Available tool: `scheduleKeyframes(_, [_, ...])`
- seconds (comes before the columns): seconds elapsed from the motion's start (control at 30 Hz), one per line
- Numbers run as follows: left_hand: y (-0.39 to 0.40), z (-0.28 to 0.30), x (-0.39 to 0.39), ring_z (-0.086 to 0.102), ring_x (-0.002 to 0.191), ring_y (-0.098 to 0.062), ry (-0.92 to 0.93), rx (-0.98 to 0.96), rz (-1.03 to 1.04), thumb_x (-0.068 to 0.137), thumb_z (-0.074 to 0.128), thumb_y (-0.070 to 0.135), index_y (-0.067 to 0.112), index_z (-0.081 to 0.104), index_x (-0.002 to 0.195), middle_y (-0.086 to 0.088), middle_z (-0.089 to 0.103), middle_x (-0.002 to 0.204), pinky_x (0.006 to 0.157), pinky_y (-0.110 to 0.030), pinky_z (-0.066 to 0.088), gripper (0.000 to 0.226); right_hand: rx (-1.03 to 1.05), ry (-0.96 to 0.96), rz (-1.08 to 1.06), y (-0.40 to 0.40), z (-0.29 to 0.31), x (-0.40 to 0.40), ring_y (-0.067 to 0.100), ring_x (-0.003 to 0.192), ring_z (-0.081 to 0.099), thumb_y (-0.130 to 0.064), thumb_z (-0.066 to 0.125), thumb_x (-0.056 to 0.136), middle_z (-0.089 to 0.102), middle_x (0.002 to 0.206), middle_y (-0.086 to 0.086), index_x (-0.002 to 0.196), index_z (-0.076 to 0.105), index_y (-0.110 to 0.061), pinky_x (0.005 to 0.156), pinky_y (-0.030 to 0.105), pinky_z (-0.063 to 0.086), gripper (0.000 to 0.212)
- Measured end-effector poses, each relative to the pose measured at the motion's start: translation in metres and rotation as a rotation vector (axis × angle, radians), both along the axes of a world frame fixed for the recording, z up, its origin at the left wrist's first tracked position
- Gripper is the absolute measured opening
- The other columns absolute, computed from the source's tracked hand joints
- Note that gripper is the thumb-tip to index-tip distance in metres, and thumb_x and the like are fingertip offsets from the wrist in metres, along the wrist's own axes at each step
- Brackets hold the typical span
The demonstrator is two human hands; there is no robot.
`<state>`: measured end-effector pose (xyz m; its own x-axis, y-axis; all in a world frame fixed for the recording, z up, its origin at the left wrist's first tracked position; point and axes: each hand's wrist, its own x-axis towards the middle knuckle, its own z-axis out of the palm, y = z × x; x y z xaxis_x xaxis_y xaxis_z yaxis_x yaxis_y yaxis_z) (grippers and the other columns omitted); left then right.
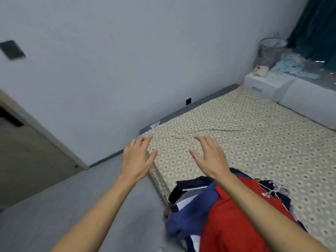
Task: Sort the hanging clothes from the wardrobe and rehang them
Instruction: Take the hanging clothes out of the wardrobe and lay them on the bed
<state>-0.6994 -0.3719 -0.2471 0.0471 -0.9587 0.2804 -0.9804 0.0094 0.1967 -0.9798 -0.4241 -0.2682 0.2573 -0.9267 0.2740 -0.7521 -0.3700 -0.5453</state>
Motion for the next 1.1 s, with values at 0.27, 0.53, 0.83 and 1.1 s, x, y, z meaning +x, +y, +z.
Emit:
scheduleKeyframes(0.27, [0.186, 0.029, 0.155, 0.051, 0.118, -0.022, -0.042, -0.059, 0.486, 0.102, 0.036, 0.061, 0.025, 0.048, 0.151, 0.004, 0.057, 0.124, 0.087, -0.042, 0.046, 0.062, -0.053, 0.009, 0.476, 0.061, 0.032, 0.217, 0.023, 0.123, 0.05, -0.06, 0.048, 0.098, 0.055, 0.129, -0.005, 0.142, 0.051, -0.027, 0.102, 0.042, 0.044, 0.055])
scheduleKeyframes(0.53, [0.406, 0.031, 0.258, 0.05, 0.123, -0.024, -0.023, -0.065, 0.892, 0.101, 0.033, 0.063, 0.026, 0.044, 0.155, 0.004, 0.056, 0.129, 0.093, -0.046, 0.048, 0.066, -0.084, -0.021, 0.919, 0.216, 0.05, 0.416, 0.02, 0.124, 0.049, -0.059, 0.049, 0.103, 0.054, 0.133, -0.004, 0.146, 0.047, -0.026, 0.099, 0.042, 0.048, 0.055])
scheduleKeyframes(0.83, [0.588, 0.03, 0.317, 0.054, 0.12, -0.027, -0.034, -0.068, 1.303, 0.1, 0.038, 0.062, 0.026, 0.048, 0.151, 0.003, 0.058, 0.129, 0.089, -0.046, 0.051, 0.063, -0.087, -0.009, 1.355, 0.383, 0.054, 0.564, 0.019, 0.124, 0.05, -0.062, 0.044, 0.103, 0.054, 0.135, -0.005, 0.148, 0.046, -0.027, 0.097, 0.04, 0.049, 0.057])
scheduleKeyframes(1.1, [0.675, 0.025, 0.344, 0.055, 0.115, -0.022, -0.028, -0.061, 1.576, 0.103, 0.034, 0.062, 0.025, 0.046, 0.152, 0.003, 0.059, 0.127, 0.086, -0.043, 0.053, 0.063, -0.109, -0.019, 1.709, 0.48, 0.056, 0.662, 0.02, 0.119, 0.052, -0.059, 0.042, 0.105, 0.055, 0.129, -0.004, 0.145, 0.046, -0.025, 0.087, 0.038, 0.05, 0.053])
